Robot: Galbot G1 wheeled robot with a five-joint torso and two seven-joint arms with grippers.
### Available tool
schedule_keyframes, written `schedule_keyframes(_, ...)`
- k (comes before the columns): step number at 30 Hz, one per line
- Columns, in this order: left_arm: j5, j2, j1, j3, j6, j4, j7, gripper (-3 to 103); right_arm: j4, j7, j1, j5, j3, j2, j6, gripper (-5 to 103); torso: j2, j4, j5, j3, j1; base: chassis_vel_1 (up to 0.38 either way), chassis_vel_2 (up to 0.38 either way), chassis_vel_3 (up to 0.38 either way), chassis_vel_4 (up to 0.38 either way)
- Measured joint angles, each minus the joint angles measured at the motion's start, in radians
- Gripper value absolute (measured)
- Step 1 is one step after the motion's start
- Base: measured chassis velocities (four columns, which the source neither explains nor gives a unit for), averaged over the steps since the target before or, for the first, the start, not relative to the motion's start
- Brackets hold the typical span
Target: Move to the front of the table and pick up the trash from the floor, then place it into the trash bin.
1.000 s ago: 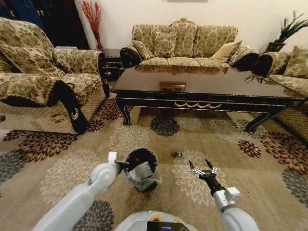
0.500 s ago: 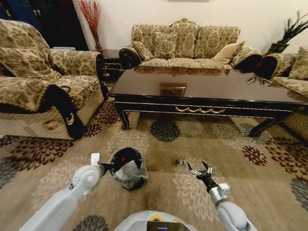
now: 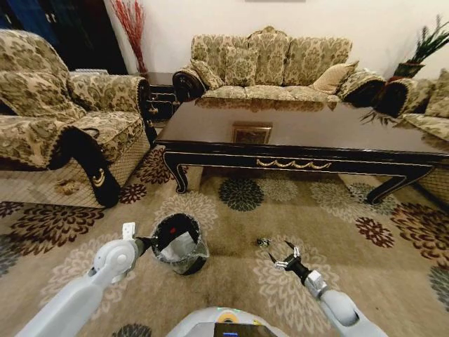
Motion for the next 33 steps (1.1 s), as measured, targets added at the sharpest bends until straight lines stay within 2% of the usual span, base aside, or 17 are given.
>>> schedule_keyframes(9,-0.007,0.016,0.006,0.014,0.000,-0.022,-0.008,1,-0.077,-0.087,0.116,-0.029,-0.088,-0.019,0.034,100,0.000,0.0002,0.0000,0.000,0.000,0.000,0.000,0.000,0.000)
schedule_keyframes(13,-0.018,0.024,0.011,0.011,0.000,-0.033,-0.010,1,-0.095,-0.090,0.161,-0.035,-0.123,-0.019,0.038,100,0.000,0.0003,0.0000,0.000,0.000,0.000,0.000,0.000,0.000)
schedule_keyframes(20,-0.058,0.060,0.005,0.006,0.000,-0.050,-0.058,1,-0.194,-0.120,0.303,-0.048,-0.255,-0.010,0.059,100,0.000,0.0006,-0.0001,0.000,0.000,0.000,0.000,0.000,0.000)
schedule_keyframes(24,-0.071,0.060,0.005,0.003,0.000,-0.059,-0.066,1,-0.244,-0.124,0.340,-0.055,-0.288,0.003,0.072,100,0.000,0.0000,0.0001,0.000,0.000,0.000,0.000,0.000,0.000)
schedule_keyframes(33,-0.076,0.064,-0.003,0.001,0.000,-0.051,-0.067,1,-0.382,-0.151,0.442,-0.069,-0.346,0.027,0.092,100,0.000,0.0002,0.0001,0.000,0.000,0.000,0.000,0.000,0.000)
